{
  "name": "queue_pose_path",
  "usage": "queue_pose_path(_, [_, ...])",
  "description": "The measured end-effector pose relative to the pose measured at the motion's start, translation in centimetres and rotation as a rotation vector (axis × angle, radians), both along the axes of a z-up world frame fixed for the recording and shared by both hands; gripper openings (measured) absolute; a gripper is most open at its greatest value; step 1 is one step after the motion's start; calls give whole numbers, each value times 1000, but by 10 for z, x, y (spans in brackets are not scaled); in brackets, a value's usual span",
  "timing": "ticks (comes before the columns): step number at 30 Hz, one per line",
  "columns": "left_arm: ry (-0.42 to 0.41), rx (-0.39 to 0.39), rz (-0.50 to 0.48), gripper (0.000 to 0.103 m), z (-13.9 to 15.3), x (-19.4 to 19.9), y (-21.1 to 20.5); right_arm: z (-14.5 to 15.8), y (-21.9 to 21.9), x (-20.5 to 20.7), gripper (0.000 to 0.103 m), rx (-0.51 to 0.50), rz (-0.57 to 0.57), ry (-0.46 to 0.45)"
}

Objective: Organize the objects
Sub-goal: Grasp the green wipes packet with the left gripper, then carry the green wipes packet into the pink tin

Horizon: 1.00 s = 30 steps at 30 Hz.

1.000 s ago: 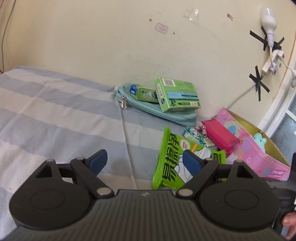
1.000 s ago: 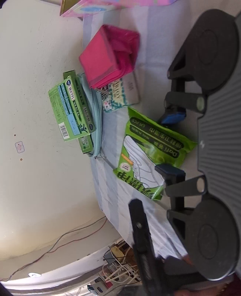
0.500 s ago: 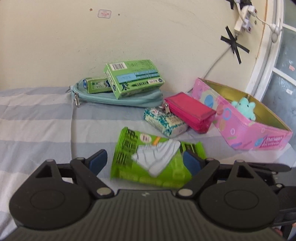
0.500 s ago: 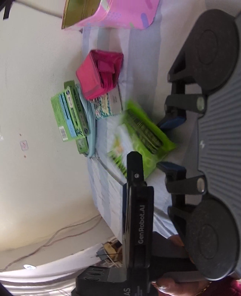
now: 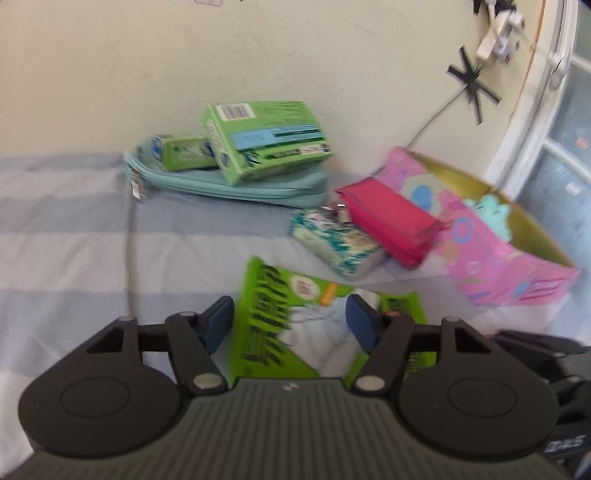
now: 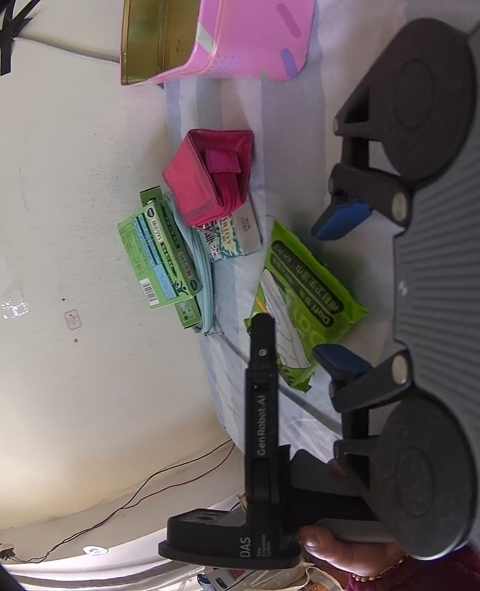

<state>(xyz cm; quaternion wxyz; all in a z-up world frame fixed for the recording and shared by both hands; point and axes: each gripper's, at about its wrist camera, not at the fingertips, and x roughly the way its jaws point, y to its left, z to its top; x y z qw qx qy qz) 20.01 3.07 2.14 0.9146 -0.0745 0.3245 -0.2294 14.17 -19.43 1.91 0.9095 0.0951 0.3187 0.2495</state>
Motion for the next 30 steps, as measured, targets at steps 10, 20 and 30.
queue_pose_path(10, [36,0,-19,61,2,-34,-28,3,-5,-16,50,-58,37,18])
queue_pose_path(20, [22,35,-272,61,0,-104,-147,1,-117,-120,50,-82,-84,-16])
queue_pose_path(30, [-26,12,-412,61,11,-105,-241,1,-207,-165,45,-57,-334,-99])
